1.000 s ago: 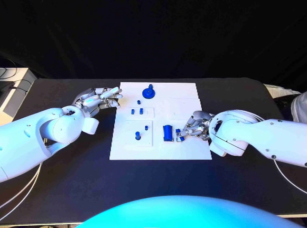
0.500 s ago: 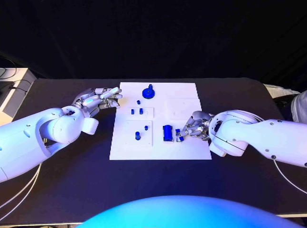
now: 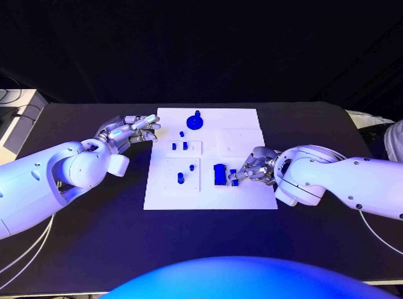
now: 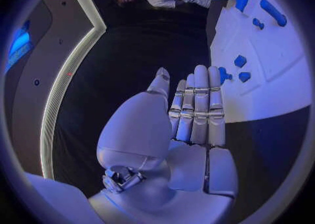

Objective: Assemble the parts on the task board

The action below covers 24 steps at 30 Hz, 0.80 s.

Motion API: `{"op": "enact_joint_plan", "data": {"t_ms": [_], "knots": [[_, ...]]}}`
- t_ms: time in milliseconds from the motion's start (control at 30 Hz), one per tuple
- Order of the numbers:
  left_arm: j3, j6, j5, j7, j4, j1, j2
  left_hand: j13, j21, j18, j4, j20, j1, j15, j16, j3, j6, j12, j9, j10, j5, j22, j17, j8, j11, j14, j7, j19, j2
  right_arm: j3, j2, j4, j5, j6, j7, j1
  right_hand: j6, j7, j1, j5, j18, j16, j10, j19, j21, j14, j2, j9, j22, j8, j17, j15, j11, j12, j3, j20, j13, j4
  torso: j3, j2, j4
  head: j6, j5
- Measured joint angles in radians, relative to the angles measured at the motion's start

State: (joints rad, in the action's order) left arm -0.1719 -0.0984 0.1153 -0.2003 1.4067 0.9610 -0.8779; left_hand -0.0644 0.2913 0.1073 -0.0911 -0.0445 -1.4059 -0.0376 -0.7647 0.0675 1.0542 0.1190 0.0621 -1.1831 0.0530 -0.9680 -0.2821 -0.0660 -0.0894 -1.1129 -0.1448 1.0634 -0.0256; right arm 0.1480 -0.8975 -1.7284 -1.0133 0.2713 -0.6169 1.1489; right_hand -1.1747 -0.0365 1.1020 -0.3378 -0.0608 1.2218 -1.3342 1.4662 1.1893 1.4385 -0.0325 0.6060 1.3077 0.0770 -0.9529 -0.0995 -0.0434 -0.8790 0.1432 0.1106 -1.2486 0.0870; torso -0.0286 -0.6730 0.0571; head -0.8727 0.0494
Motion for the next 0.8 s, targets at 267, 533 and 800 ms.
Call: {"op": "enact_joint_plan", "data": {"t_ms": [267, 533, 800], "knots": [[0.000, 0.000, 0.001, 0.000, -0.001, 0.000, 0.001, 0.000, 0.000, 0.000, 0.000, 0.000, 0.000, 0.000, 0.000, 0.000, 0.000, 0.000, 0.000, 0.000, 0.000, 0.000, 0.000, 0.000, 0.000, 0.000, 0.000, 0.000, 0.000, 0.000, -0.003, -0.001, 0.001, 0.002, 0.002, 0.000, 0.000, 0.000, 0.000, 0.000, 0.000, 0.000, 0.000, 0.000, 0.000, 0.000, 0.000, 0.000, 0.000, 0.000, 0.001, 0.000, 0.000, 0.000, 0.000, 0.000, 0.000, 0.000, 0.0000, 0.000, -0.0001, 0.000, 0.001], [0.000, 0.000, 0.002, 0.000, -0.002, 0.000, 0.001, 0.000, 0.000, 0.000, 0.000, 0.000, 0.000, 0.000, 0.000, 0.000, 0.000, 0.000, 0.000, 0.000, 0.000, 0.000, 0.000, 0.000, 0.000, 0.000, 0.000, 0.000, 0.000, 0.000, -0.016, -0.007, 0.001, 0.002, 0.011, 0.000, 0.000, 0.000, 0.048, 0.052, 0.000, 0.000, 0.000, 0.000, 0.000, 0.000, -0.013, 0.000, 0.000, 0.000, 0.003, 0.000, 0.000, 0.000, -0.020, 0.000, 0.000, -0.045, 0.0001, 0.000, 0.0000, 0.000, 0.002], [0.000, 0.001, 0.003, 0.001, -0.003, -0.001, 0.001, 0.000, 0.000, 0.000, 0.000, 0.000, -0.004, 0.000, 0.000, 0.000, 0.000, 0.000, 0.000, 0.000, 0.000, 0.000, 0.000, 0.000, 0.000, 0.000, 0.000, 0.000, -0.004, -0.001, -0.028, -0.019, 0.007, -0.002, 0.032, -0.003, 0.000, 0.000, 0.070, 0.106, 0.000, 0.000, 0.000, 0.000, 0.000, 0.000, -0.017, -0.001, 0.000, 0.000, 0.003, 0.000, 0.000, 0.000, -0.036, 0.000, 0.000, -0.083, 0.0008, 0.000, 0.0000, 0.000, -0.001]]}}
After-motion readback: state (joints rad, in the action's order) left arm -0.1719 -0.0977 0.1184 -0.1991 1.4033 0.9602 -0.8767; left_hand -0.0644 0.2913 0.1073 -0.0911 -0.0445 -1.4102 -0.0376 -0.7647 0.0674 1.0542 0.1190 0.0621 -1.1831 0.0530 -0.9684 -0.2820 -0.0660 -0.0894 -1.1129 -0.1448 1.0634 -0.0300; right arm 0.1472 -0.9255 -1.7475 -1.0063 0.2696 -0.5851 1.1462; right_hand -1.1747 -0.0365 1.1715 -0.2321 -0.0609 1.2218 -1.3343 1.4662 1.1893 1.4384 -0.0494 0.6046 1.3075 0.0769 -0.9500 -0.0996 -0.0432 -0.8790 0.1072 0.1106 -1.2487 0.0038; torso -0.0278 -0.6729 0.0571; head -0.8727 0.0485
